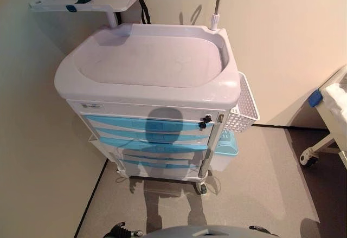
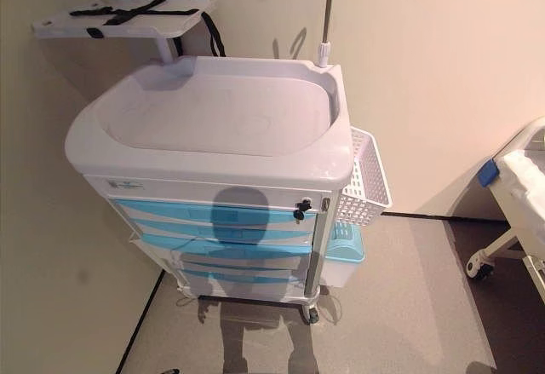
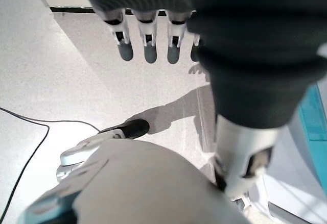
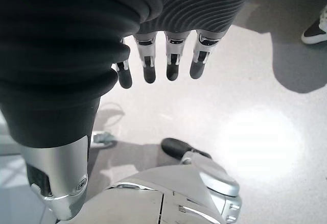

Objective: Open the drawer and pick up the medicine

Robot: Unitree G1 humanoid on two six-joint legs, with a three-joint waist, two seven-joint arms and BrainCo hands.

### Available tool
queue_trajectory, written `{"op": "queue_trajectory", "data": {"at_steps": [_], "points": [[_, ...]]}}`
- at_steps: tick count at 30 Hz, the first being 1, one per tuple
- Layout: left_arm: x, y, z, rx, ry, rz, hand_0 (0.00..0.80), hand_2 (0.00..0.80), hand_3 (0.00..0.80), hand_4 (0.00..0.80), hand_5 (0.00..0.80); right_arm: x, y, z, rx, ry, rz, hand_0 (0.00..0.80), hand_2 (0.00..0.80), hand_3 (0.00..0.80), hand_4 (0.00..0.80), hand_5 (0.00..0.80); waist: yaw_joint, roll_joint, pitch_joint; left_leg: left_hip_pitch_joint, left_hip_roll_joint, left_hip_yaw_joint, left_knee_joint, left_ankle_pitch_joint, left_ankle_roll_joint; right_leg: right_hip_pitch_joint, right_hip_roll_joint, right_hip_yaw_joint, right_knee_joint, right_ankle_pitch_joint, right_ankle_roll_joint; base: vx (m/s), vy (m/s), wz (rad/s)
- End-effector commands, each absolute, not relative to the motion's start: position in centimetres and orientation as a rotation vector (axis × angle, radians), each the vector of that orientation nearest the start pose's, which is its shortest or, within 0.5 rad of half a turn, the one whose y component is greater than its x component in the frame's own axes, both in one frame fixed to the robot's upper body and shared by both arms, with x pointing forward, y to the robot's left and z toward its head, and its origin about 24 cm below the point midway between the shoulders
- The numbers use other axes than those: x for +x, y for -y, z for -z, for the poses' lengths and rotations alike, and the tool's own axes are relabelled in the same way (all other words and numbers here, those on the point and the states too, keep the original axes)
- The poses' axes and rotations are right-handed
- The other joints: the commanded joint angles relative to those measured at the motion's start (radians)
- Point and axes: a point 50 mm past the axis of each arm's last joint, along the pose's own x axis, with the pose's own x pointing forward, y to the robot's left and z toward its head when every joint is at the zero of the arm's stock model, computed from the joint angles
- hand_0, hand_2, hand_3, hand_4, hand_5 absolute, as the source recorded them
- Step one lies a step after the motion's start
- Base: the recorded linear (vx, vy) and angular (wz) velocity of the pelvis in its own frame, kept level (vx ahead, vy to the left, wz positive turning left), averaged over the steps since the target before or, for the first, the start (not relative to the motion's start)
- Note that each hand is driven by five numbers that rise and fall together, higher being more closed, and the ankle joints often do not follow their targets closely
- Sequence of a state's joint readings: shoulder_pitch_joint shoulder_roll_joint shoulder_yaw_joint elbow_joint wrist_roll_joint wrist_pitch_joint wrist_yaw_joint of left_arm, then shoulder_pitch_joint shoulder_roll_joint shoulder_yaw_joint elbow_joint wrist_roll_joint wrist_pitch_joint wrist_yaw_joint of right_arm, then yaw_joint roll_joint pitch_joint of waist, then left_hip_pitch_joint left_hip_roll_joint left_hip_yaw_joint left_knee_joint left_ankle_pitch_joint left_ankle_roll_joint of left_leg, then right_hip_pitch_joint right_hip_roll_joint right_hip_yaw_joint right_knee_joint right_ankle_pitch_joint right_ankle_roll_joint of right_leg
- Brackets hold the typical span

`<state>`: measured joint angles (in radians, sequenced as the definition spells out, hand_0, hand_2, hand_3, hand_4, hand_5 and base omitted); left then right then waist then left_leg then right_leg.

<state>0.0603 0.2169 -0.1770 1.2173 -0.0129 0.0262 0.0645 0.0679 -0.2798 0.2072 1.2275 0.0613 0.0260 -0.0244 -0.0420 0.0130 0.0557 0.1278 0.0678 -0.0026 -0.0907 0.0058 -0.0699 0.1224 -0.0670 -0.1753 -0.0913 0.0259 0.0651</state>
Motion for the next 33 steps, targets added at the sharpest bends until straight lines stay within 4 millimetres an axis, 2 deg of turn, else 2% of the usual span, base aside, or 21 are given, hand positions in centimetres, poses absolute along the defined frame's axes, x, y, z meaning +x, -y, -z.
{"op": "queue_trajectory", "data": {"at_steps": [1, 29, 33], "points": [[7.37, -22.35, 16.73, 0.368, -1.289, 0.014, 0.0, 0.0, 0.0, 0.0, 0.0, 8.26, 24.34, 16.18, -0.347, -1.284, 0.046, 0.0, 0.0, 0.0, 0.0, 0.0, -0.016, -0.043, -0.001, -0.02, -0.033, 0.045, 0.003, -0.008, 0.017, -0.021, -0.014, 0.034, 0.004, -0.023, 0.061, 0.0, 0.0, 0.0], [7.08, -22.5, 16.78, 0.357, -1.307, -0.012, 0.0, 0.0, 0.0, 0.0, 0.0, 8.23, 24.42, 16.17, -0.346, -1.286, 0.054, 0.0, 0.0, 0.0, 0.0, 0.0, -0.018, -0.044, 0.005, -0.024, -0.037, 0.041, 0.003, -0.013, 0.02, -0.023, -0.013, 0.036, 0.004, -0.026, 0.06, 0.0, 0.0, 0.0], [7.59, -22.87, 16.58, 0.354, -1.283, -0.053, 0.0, 0.0, 0.0, 0.0, 0.0, 8.1, 24.59, 16.15, -0.339, -1.287, 0.07, 0.0, 0.0, 0.0, 0.0, 0.0, -0.02, -0.046, 0.01, -0.023, -0.041, 0.038, 0.003, -0.016, 0.024, -0.021, -0.016, 0.038, 0.004, -0.026, 0.059, 0.0, 0.0, 0.0]]}}
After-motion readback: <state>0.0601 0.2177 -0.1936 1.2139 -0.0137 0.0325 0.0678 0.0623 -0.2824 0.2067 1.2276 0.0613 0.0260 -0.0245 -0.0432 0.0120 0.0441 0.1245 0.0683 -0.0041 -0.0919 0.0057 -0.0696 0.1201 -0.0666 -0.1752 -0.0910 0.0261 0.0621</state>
